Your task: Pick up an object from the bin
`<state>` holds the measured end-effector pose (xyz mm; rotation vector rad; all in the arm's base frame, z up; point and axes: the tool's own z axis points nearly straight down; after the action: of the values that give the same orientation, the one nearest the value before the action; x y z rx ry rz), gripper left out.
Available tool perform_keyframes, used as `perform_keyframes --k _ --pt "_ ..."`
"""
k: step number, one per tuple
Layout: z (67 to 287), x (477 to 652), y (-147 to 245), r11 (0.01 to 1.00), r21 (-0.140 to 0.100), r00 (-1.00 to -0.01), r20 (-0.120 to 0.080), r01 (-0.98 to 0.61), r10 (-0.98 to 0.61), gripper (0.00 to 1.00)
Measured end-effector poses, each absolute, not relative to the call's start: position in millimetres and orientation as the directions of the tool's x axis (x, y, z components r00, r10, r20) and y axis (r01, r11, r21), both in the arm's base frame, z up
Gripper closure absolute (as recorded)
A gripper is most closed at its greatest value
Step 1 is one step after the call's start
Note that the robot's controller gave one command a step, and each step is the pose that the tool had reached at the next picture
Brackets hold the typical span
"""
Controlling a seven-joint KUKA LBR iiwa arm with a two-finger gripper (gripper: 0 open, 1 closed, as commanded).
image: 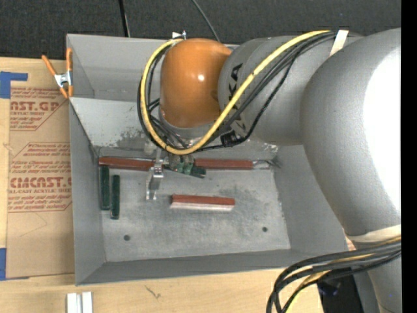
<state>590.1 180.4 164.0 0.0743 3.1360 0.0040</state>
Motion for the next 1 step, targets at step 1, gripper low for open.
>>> perform_keyframes --k 1 --pt "160.3 581.3 105.4 0.998 -0.002 -0.998 -0.001 -0.06 -0.06 0.0"
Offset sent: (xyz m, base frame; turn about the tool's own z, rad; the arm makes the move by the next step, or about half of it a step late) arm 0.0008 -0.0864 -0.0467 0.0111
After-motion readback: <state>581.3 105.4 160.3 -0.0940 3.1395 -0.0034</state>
